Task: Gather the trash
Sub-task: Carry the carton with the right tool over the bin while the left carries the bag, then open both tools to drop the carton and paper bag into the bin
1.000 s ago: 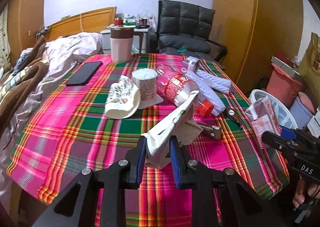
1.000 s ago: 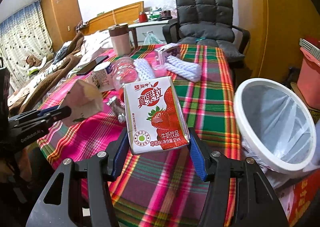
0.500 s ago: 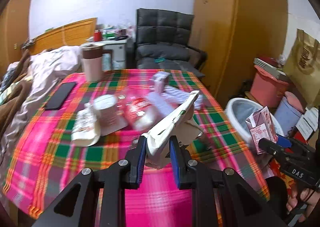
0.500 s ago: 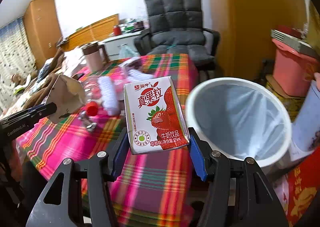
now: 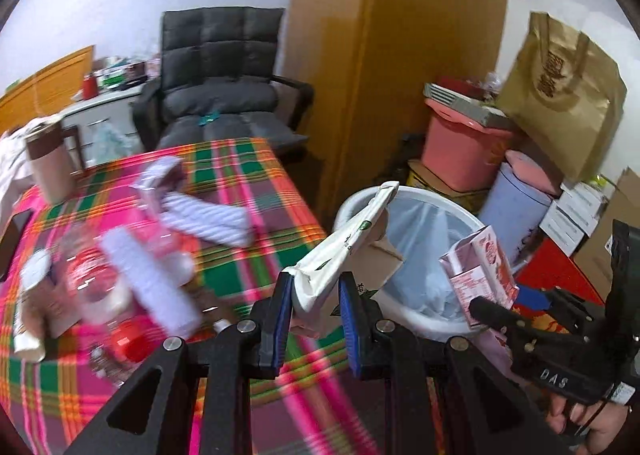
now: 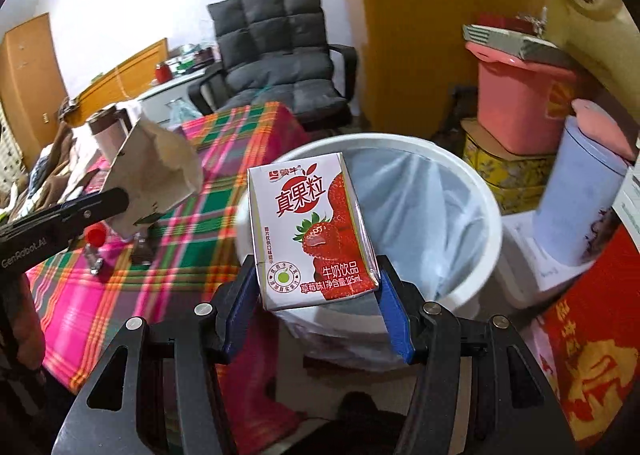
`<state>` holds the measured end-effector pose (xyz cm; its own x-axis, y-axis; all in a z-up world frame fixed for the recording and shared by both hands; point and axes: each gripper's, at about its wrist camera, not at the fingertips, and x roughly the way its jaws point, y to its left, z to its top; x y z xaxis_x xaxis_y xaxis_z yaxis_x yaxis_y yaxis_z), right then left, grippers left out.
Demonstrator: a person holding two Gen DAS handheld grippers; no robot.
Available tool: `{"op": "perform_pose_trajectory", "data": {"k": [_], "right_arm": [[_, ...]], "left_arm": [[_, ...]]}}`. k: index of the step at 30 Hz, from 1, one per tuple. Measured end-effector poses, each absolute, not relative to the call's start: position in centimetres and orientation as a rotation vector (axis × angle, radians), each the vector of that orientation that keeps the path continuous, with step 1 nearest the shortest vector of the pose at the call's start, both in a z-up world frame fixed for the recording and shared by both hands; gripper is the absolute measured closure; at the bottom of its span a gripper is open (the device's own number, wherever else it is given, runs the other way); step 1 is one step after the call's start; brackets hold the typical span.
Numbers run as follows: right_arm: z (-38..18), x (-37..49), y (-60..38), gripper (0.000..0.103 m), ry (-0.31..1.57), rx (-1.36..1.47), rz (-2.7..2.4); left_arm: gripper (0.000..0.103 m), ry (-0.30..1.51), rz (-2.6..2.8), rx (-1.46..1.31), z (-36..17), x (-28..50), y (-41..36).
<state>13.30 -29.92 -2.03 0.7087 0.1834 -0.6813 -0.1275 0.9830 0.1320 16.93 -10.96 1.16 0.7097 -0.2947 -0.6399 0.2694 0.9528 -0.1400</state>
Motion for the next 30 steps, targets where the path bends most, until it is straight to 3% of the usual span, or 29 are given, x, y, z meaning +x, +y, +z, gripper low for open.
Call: {"op": "perform_pose_trajectory", "data": {"k": [15,17,19,30], "right_arm": [[-3.2,14.8,-32.0,0.044,0.834,0.101,0.129],[-3.3,15.1,-32.0,0.044,0.840,0.098,0.133],[-3.3,15.0,-32.0,0.043,0.834,0.095,0.131],[-2.2,14.2,-32.5,0.041,0.779,0.106,0.131]], "left_arm": [[0.078,0.767,-0.442,-0.021,-1.2,20.8,-16.2],[0.072,0.764,-0.451,-0.025,-1.2,20.9,-16.3],[0.057,0.759,-0.464,-0.036,-1.1,20.9,-16.3],[0.056,0.733,-0.431,-0.069,-0.4,19.9,-14.5]]}}
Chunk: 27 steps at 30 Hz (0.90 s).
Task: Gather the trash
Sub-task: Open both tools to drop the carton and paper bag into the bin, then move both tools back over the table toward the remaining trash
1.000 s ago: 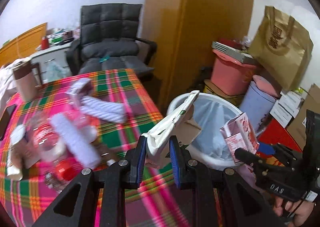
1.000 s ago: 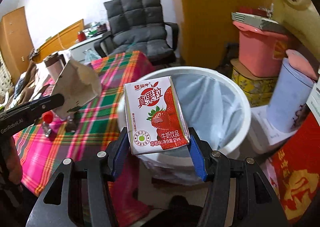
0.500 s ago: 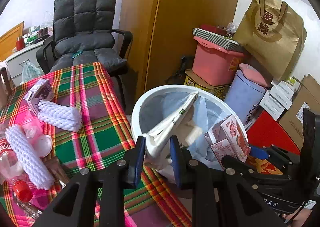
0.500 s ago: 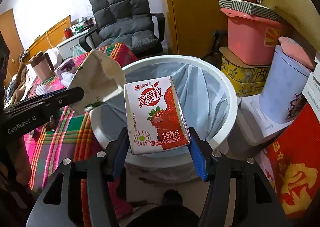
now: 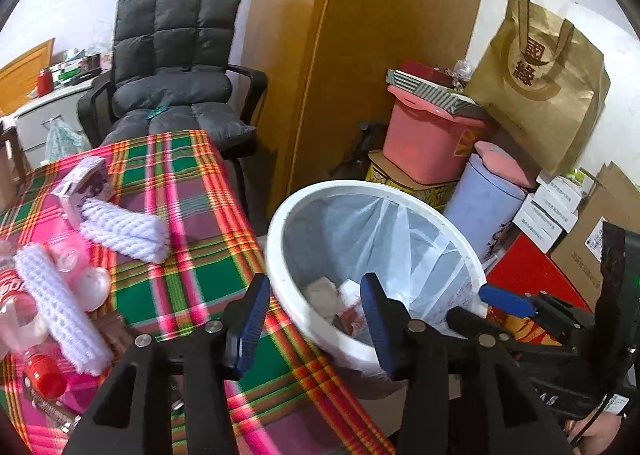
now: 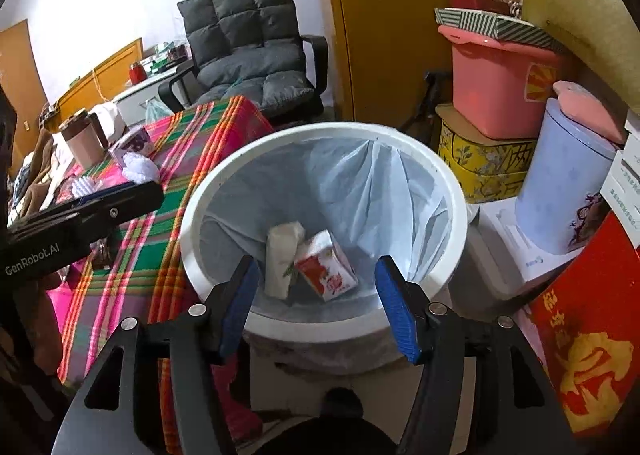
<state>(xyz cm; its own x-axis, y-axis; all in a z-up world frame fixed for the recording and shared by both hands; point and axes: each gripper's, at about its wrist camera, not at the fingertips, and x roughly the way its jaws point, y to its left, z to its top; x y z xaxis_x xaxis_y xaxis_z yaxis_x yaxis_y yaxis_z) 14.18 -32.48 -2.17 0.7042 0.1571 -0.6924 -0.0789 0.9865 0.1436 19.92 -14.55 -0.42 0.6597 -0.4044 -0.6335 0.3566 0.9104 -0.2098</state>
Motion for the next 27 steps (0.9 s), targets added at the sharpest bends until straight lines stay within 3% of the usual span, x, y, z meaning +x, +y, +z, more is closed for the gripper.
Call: {"op": "perform_pose_trajectory", "data": {"k": [18,21,27], "right_arm": [[-1.1,12.0,-27.5,0.038,0.769,0.077,0.309],[-1.1,11.8,-26.7,0.038,0.773,0.075,0.341],[-1.0,11.1,-24.8,0.038,0.774,0.063,0.403]], "left_arm": [[0.054,0.694,-0.213,-0.087,-1.3,13.3,-6.7],[0.043,0.685,-0.188,-0.102,-1.4,12.1,-5.1],[0.042,0.668,-0.135,-0.120,-1.3,10.1,-2.5]]}}
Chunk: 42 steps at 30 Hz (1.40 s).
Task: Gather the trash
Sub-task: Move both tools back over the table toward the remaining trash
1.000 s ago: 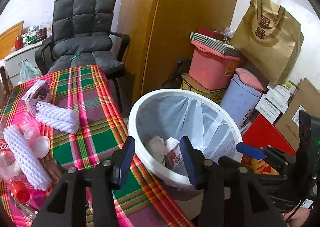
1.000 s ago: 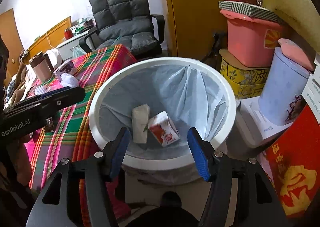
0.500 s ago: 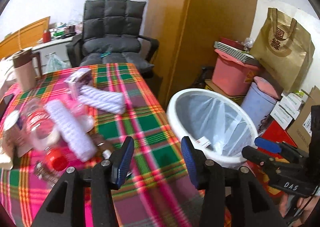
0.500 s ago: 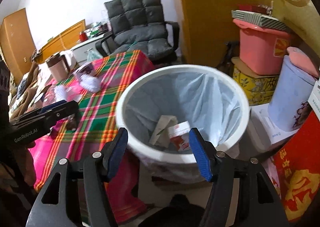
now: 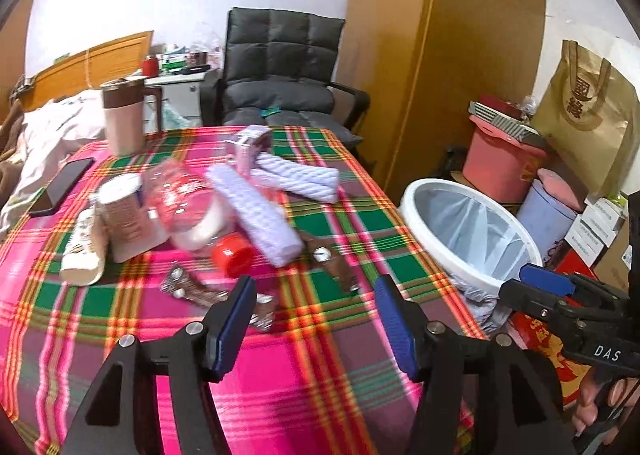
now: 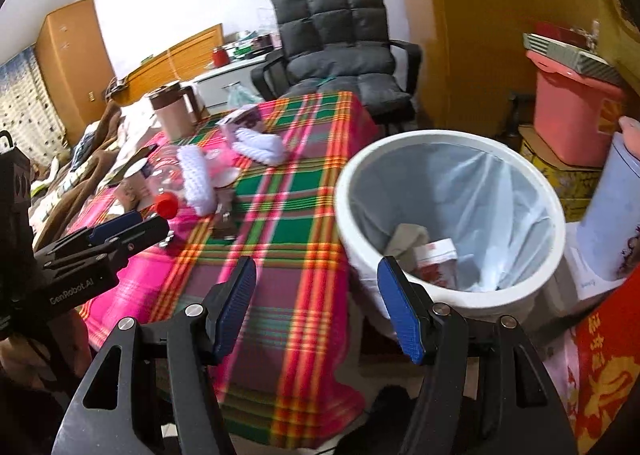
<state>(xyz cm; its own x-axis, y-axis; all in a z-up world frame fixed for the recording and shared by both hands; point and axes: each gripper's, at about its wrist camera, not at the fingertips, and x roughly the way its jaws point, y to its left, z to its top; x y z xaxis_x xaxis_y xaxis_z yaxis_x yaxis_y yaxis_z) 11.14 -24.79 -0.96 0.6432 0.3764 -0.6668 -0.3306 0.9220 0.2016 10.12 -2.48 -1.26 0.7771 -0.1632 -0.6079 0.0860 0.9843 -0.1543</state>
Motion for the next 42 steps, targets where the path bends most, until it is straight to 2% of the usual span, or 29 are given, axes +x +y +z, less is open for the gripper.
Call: {"op": "perform_pose_trajectory", "data": {"k": [2,10,25,42], "right_arm": [[-1.0,11.2,-24.1,0.038,0.782,0.060,0.428],[-1.1,11.3,-22.1,0.052,0.793,0.036,0.485],[-0.9,12.3,-20.1,0.060,0.791,0.014,0.543],[-1.9,13.7,-15.7,0.060,0.826,-0.045,0.661]], "left_arm": [[0.042,0.668,-0.121,-0.124,-1.2,9.6,-1.8],[0.045,0.702,-0.045,-0.182,-1.6,9.0,1.5],[0.048,0.676,0.056,-0.235,-1.8,10.0,5.6],[0.048,0.674,0.200,-0.203,-2.2,13.2,12.1]]}}
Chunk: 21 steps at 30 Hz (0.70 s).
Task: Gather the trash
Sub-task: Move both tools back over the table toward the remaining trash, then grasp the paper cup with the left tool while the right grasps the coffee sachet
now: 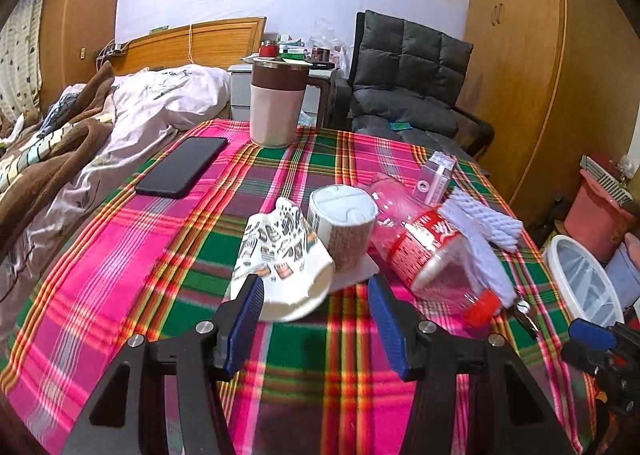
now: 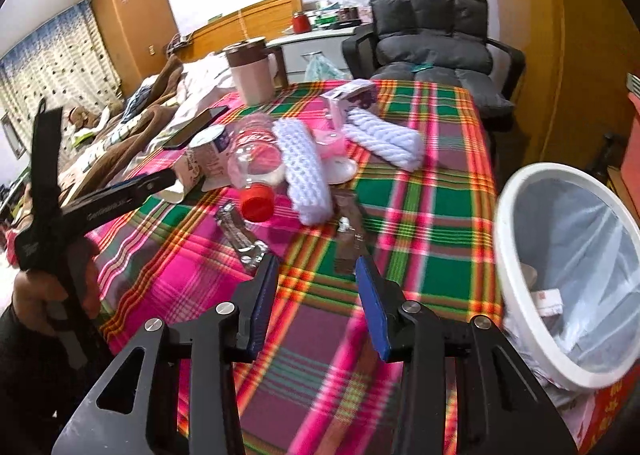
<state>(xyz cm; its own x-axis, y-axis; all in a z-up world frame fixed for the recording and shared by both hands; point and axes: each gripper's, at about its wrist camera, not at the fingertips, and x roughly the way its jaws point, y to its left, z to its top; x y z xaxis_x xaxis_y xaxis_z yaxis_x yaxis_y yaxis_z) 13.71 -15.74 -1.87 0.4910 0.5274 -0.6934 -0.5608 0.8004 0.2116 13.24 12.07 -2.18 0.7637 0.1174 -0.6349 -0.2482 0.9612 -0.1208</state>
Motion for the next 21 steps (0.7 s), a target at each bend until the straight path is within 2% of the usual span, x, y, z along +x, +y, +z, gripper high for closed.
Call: {"op": "perform_pose_trajectory", "data": {"k": [4,5,7,10,21], "right_arm": [[-2.4,14.0,-14.5,0.060,0.841,-0.072,0.694],[-2.5,14.0,-14.2,0.060,0.846,-0.079,0.703],[-2.9,14.1,-13.7,0.060,0.856,-0.092,0.716],[-3.4,14.5,-12.9,0.060,0.875,-0.107,0.729],[-4.2,14.9,-10.2,0.060,0.916,-0.167,0.782]], "left_arm": [[0.050,0.698,0.195,-0.210,-2.7,14.7,12.7],[0.054,0.706,0.194,-0.215,-2.9,15.0,12.8],[0.072,0.730,0.194,-0.221,-3.3,15.5,13.1],[0.088,0.759,0.185,-0.244,-4.0,15.8,13.6],[0.092,0.734,0.163,-0.270,-3.3,12.8,14.2]]}}
